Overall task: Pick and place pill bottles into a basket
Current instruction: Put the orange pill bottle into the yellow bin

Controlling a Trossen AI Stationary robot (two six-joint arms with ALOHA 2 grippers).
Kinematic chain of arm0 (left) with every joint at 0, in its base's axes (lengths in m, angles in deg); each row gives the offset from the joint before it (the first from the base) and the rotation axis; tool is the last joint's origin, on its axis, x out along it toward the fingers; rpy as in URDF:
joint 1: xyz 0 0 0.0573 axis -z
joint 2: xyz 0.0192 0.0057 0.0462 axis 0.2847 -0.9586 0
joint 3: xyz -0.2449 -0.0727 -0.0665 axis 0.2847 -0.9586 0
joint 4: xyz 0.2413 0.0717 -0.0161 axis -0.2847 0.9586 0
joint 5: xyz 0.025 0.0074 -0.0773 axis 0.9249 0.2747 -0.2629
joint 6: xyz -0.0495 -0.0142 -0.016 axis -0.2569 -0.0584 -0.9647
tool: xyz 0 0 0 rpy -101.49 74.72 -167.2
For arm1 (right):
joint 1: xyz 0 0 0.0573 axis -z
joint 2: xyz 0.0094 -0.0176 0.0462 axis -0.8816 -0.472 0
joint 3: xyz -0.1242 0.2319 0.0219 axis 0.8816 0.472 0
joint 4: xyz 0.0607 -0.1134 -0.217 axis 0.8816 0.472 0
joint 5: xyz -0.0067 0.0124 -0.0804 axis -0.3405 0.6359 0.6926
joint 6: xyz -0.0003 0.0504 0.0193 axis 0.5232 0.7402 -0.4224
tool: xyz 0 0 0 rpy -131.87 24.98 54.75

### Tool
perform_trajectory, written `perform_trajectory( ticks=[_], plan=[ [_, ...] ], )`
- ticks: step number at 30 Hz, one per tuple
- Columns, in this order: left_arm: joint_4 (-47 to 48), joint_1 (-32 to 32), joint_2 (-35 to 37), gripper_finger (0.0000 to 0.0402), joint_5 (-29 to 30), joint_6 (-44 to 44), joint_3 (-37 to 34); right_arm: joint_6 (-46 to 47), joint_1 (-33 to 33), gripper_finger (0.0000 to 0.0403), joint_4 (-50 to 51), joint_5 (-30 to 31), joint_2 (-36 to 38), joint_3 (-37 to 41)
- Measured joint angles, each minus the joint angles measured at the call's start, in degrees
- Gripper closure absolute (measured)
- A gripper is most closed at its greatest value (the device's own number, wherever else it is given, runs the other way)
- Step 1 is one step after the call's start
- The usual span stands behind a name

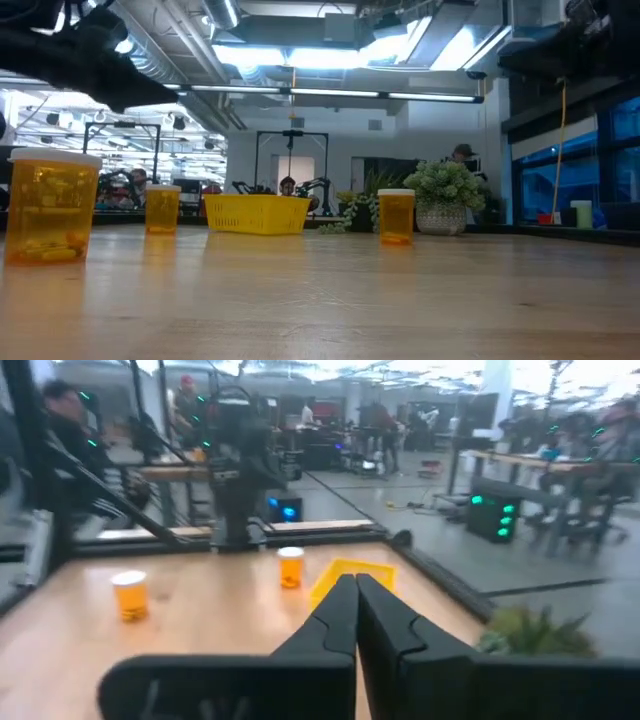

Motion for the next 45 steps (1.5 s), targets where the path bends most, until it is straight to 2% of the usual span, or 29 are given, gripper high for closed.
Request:
perform_trajectory(
  ticks=[3,7,11,19,29,33,40,45],
  plan=[
    [2.0,0.0,-3.3,0.0399,3.5,-1.6,3.3,-1.9,0.0,0.0399,1.5,3.6,-2.9,-2.7],
    [5.1,0.0,-7.8,0.0399,3.4,-4.3,7.7,-2.3,0.0,0.0395,1.4,8.7,-5.7,-4.3],
    [6.7,1.9,-12.2,0.0399,4.1,-5.3,11.1,-3.9,0.0,0.0394,1.6,9.3,-7.0,-4.3],
    [15.9,12.8,-17.3,0.0399,18.9,-12.4,16.8,-3.8,0.0,0.0394,1.6,9.3,-7.3,-4.3],
    [27.5,26.7,-20.0,0.0399,27.2,-27.5,20.7,-3.1,0.0,0.0393,1.6,9.3,-7.3,-4.3],
    [30.5,30.5,-22.3,0.04,28.2,-33.4,22.4,-0.5,0.0,0.0393,1.6,9.3,-7.3,-4.3],
    [31.7,35.3,-28.5,0.04,28.1,-35.3,28.1,3.1,0.0,0.0393,4.0,9.3,-7.3,-4.3],
    [40.7,38.7,-33.2,0.04,28.4,-44.8,31.7,5.8,0.0,0.0393,7.4,9.2,-7.3,-4.3]
  ],
)
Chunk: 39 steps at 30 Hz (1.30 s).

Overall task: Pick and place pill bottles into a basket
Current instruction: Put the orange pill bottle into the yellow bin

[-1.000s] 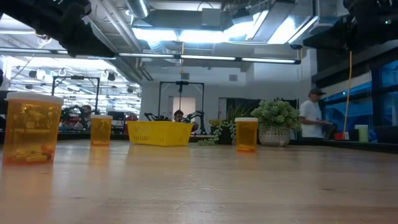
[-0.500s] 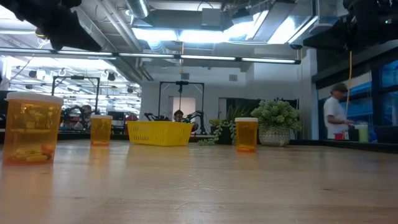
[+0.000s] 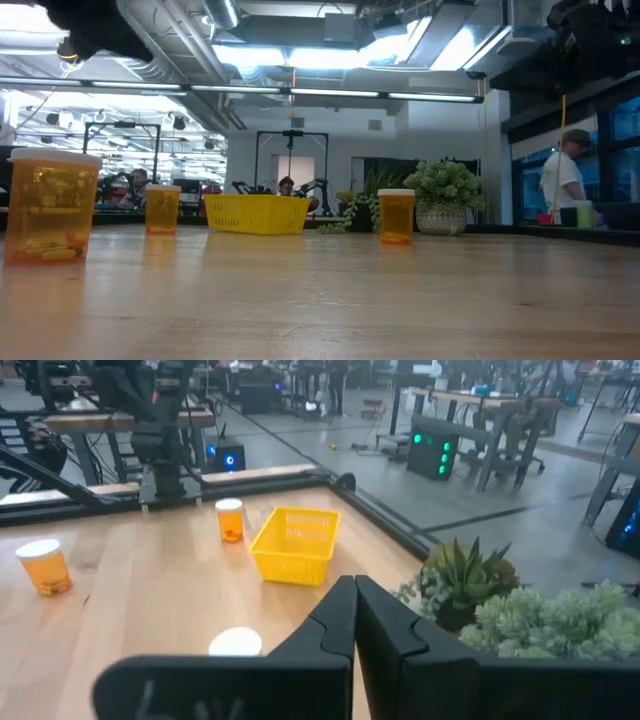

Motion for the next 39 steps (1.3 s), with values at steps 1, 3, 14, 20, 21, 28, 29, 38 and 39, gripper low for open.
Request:
perform_trajectory(
  ticks=[1,3,14,20,21,28,29,38,39],
  plan=[
    [1.7,0.6,-0.8,0.04,0.0,-2.5,0.0,-0.1,0.0,0.0393,0.1,0.0,0.0,0.0],
    [4.8,1.5,-2.5,0.0399,0.2,-7.2,-0.7,-0.1,0.0,0.0393,0.1,0.0,0.0,0.0],
    [6.3,1.1,-8.6,0.0392,-4.6,-20.2,-4.9,-0.2,0.0,0.0393,0.1,0.0,0.0,0.0],
    [6.4,0.5,-9.2,0.0337,-5.0,-20.7,-4.9,-0.3,0.0,0.0393,0.1,0.1,0.0,0.0],
    [6.4,0.5,-9.2,0.0324,-5.5,-20.6,-4.9,-0.3,0.0,0.0393,0.1,0.0,0.0,0.0],
    [6.3,0.5,-9.2,0.0216,-7.8,-18.8,-4.9,-0.4,0.0,0.0393,0.1,0.0,0.0,0.0],
    [6.3,0.5,-9.2,0.0202,-7.8,-19.0,-4.9,-0.4,0.0,0.0393,0.1,0.0,0.0,0.0],
    [6.1,0.6,-9.2,0.0126,-7.8,-17.4,-4.9,-0.4,0.0,0.0393,0.1,0.0,0.0,0.0],
    [6.1,0.6,-9.2,0.0123,-7.8,-17.7,-4.9,-0.4,0.0,0.0393,0.1,0.0,0.0,0.0]
  ],
)
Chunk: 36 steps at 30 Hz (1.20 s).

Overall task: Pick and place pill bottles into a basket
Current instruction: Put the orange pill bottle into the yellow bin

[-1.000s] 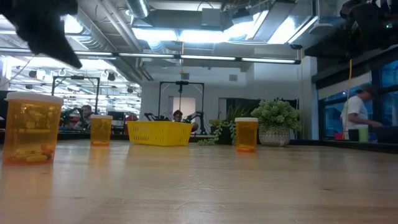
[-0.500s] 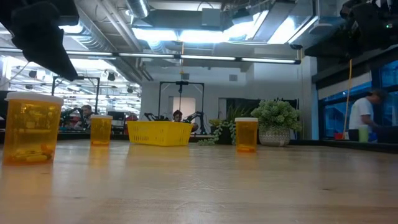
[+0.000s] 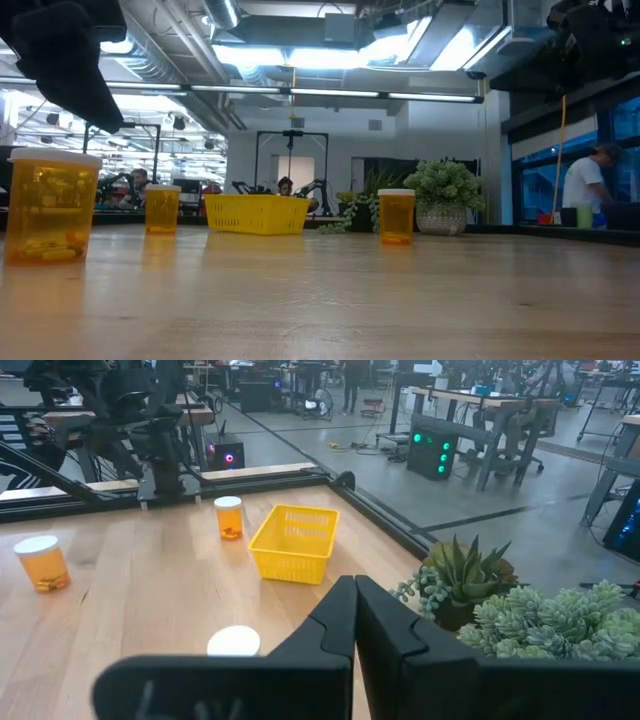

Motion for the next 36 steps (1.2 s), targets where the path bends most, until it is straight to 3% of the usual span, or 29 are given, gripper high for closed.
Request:
perform_trajectory(
  ticks=[8,17,36],
  plan=[
    [-0.2,0.1,-1.2,0.0123,2.1,-3.9,-0.3,0.0,0.0,0.0393,0.0,0.0,0.0,0.0],
    [-18.2,3.6,-7.0,0.0124,16.9,-2.4,-12.0,-0.3,0.0,0.0393,0.2,0.0,0.0,0.0],
    [-38.2,4.8,-19.1,0.0124,28.7,-10.2,-24.9,-1.6,0.0,0.0393,0.4,0.0,0.0,0.0]
  ],
)
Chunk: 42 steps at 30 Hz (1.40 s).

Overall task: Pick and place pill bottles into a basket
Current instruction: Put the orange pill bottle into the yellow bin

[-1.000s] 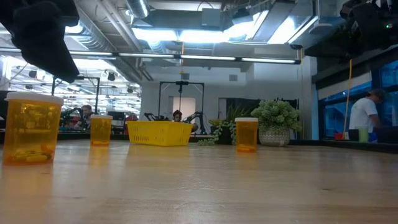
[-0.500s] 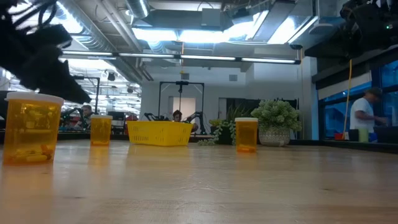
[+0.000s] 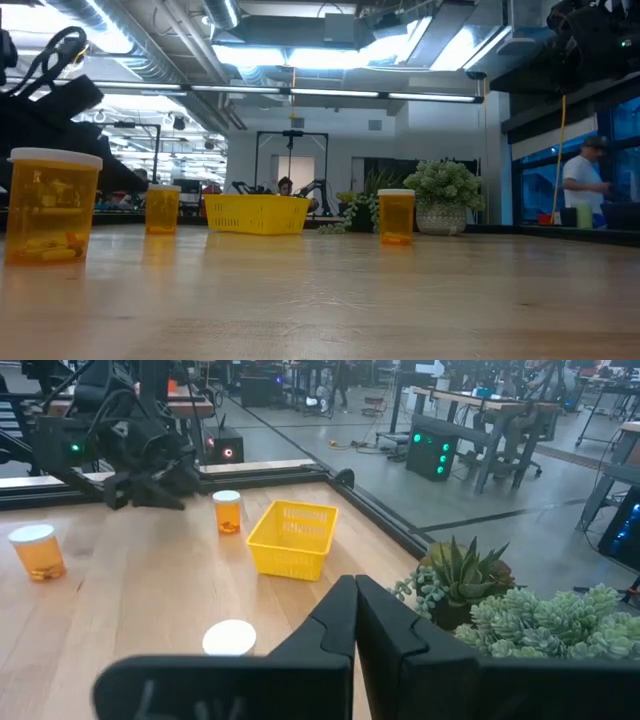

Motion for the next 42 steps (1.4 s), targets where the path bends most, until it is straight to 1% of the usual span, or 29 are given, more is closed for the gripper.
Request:
perform_trajectory(
  ticks=[2,5,13,16,20,25,29,34,37,42],
  plan=[
    [-0.2,-0.5,-1.4,0.0124,1.1,-1.0,0.0,0.0,0.0,0.0393,0.0,0.0,0.0,0.0],
    [-1.3,-2.4,-4.0,0.0124,1.0,-2.2,0.0,0.0,0.0,0.0393,-0.1,0.0,0.0,0.0],
    [-9.6,-7.4,-12.8,0.0124,0.5,-2.3,0.0,0.0,0.0,0.0393,-0.3,0.0,0.0,0.0],
    [-12.7,-8.8,-15.2,0.0124,2.0,-2.3,0.0,0.0,0.0,0.0393,-0.3,0.0,0.0,0.0],
    [-16.0,-10.0,-17.3,0.0124,1.6,-1.8,0.0,0.0,0.0,0.0393,-0.3,0.0,0.0,0.0],
    [-21.3,-11.0,-18.6,0.0124,1.6,2.6,0.0,-0.2,0.0,0.0393,-0.3,0.0,0.0,0.0],
    [-25.6,-13.3,-19.4,0.0124,1.8,7.6,0.0,-0.2,0.0,0.0393,-0.3,0.0,0.0,0.0],
    [-26.9,-16.9,-19.7,0.0124,1.8,9.8,0.0,-0.2,0.0,0.0393,-0.2,0.0,0.0,0.0],
    [-27.3,-18.1,-19.7,0.0124,1.9,9.9,0.0,-0.2,0.0,0.0393,-0.2,0.0,0.0,0.0],
    [-29.7,-19.7,-19.7,0.0124,1.4,12.9,0.0,-1.5,0.0,0.0393,-0.2,0.0,0.0,0.0]
  ],
)
